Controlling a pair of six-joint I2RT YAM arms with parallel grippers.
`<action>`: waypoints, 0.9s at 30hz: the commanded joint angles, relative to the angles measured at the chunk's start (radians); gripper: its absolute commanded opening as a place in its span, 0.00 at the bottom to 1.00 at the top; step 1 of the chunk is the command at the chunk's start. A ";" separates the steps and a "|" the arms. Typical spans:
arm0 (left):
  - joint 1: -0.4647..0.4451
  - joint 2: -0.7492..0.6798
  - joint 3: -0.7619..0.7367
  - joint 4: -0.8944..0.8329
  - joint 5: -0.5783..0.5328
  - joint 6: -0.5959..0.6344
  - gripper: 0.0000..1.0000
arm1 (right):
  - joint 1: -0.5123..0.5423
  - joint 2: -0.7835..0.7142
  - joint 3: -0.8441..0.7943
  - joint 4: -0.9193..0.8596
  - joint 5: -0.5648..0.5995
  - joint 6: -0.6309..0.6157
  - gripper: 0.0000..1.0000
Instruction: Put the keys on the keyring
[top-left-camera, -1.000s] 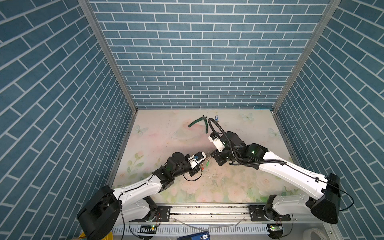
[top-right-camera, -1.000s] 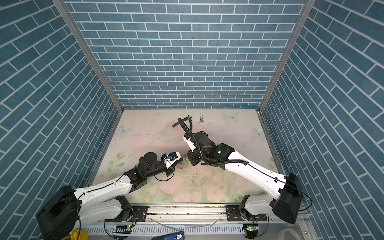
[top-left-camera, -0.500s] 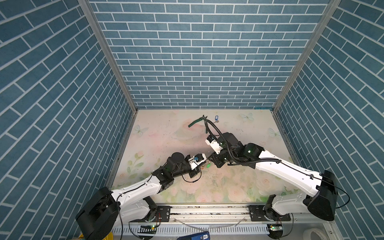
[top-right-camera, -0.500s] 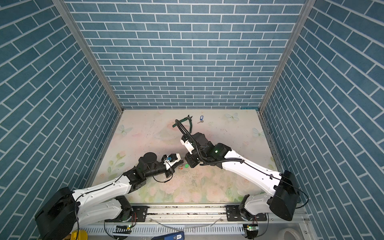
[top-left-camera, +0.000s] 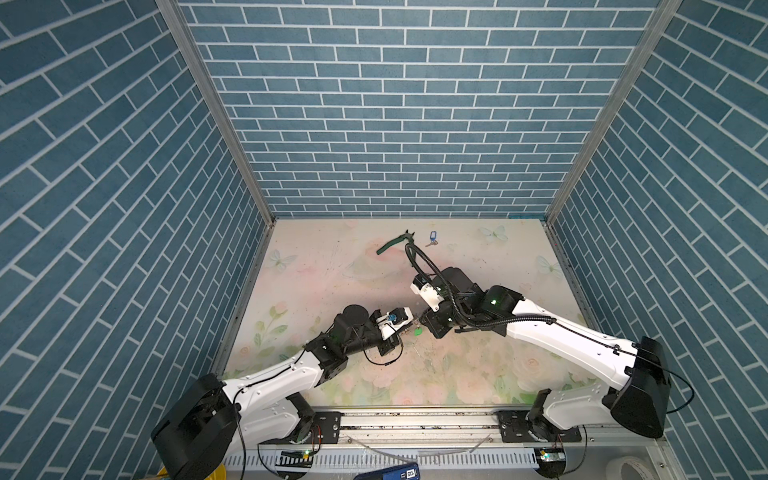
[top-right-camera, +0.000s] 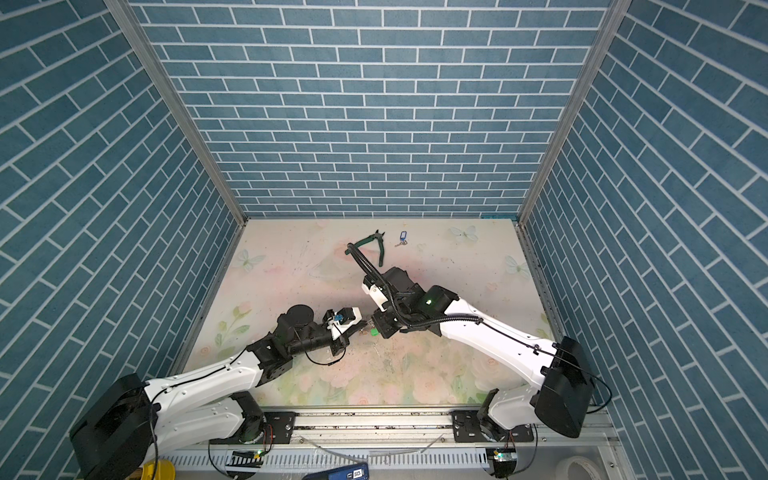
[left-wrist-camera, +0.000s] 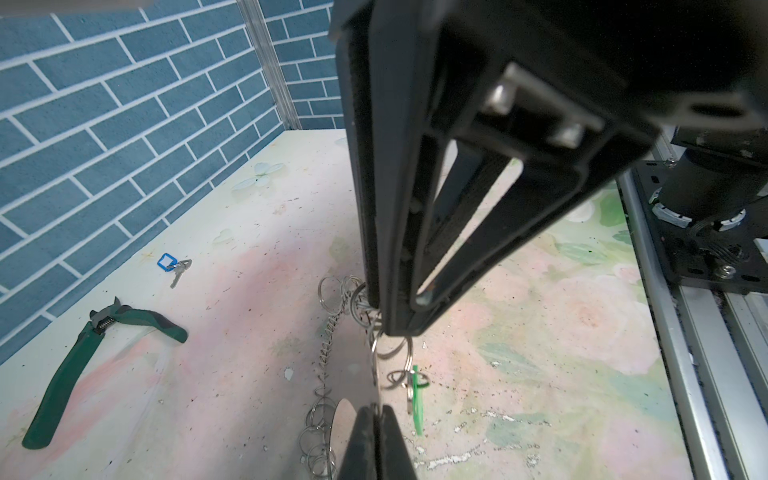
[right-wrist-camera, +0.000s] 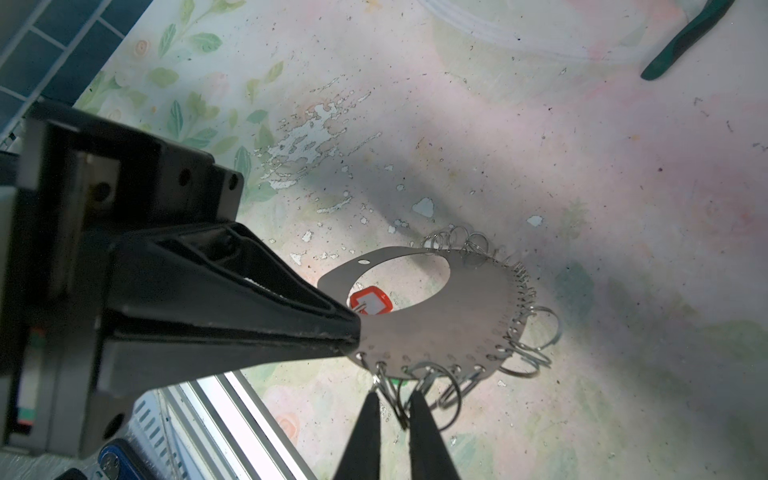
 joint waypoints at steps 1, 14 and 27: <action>-0.002 0.006 -0.003 0.013 0.017 0.007 0.00 | 0.002 0.002 0.003 -0.019 -0.009 -0.032 0.12; -0.002 0.011 -0.003 0.012 0.017 0.005 0.00 | 0.001 -0.010 0.010 -0.015 0.027 -0.034 0.01; -0.002 -0.002 0.004 0.006 0.023 -0.023 0.00 | 0.001 -0.068 -0.015 0.063 0.159 -0.003 0.00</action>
